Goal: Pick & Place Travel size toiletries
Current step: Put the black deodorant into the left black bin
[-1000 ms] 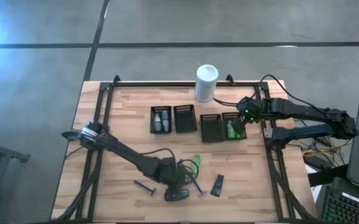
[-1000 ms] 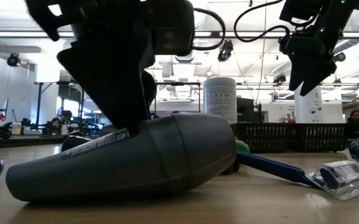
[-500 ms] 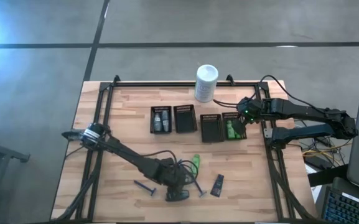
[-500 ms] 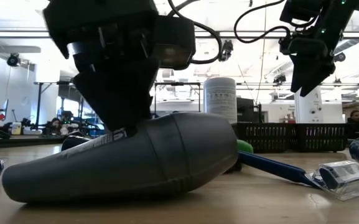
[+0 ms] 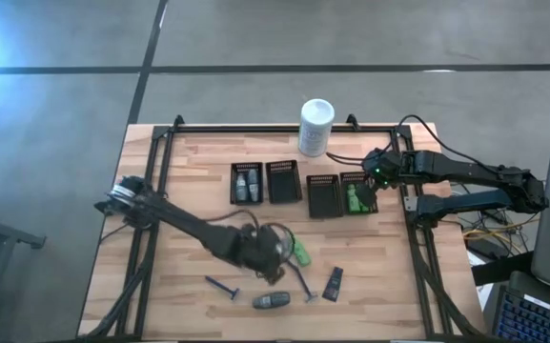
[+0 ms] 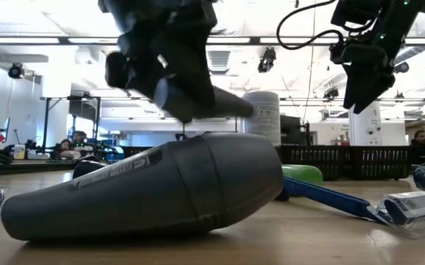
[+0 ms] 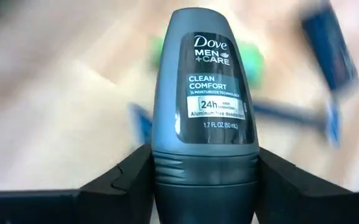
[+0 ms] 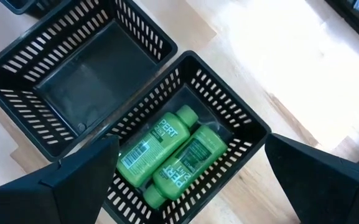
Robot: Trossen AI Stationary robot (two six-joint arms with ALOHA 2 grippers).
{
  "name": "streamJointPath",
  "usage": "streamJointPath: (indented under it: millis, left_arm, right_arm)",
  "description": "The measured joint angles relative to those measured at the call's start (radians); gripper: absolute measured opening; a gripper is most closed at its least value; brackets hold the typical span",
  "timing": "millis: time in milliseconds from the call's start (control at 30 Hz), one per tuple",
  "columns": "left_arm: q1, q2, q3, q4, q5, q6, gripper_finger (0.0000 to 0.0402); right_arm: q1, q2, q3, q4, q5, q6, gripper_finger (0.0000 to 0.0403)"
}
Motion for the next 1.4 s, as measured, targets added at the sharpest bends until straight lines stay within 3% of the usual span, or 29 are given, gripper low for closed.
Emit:
streamJointPath:
  millis: [167, 500, 733, 900, 1267, 1400]
  left_arm:
    - [0.085, -0.095, -0.011, -0.072, -0.144, -0.24, 0.0206]
    - [0.309, -0.239, -0.169, -0.085, -0.149, -0.383, 0.0206]
    - [0.463, -0.287, -0.302, -0.036, -0.051, -0.363, 0.0206]
    - [0.493, -0.285, -0.361, 0.073, 0.026, -0.312, 0.0207]
    - [0.498, -0.291, -0.411, 0.078, -0.019, -0.3, 0.0305]
    - [0.471, -0.313, -0.361, 0.084, -0.003, -0.162, 0.0313]
  right_arm:
    - [-0.001, 0.0, 0.0, 0.03, 0.0, -0.013, 0.04]
    - [-0.021, 0.0, 0.0, 0.049, -0.002, -0.002, 0.04]
    - [-0.022, 0.0, 0.0, 0.049, 0.0, 0.002, 0.04]
    - [-0.022, 0.0, 0.0, 0.05, 0.0, 0.033, 0.04]
    - [-0.022, 0.0, 0.0, 0.077, -0.001, 0.043, 0.04]
    - [-0.022, 0.0, 0.0, 0.093, -0.02, 0.047, 0.04]
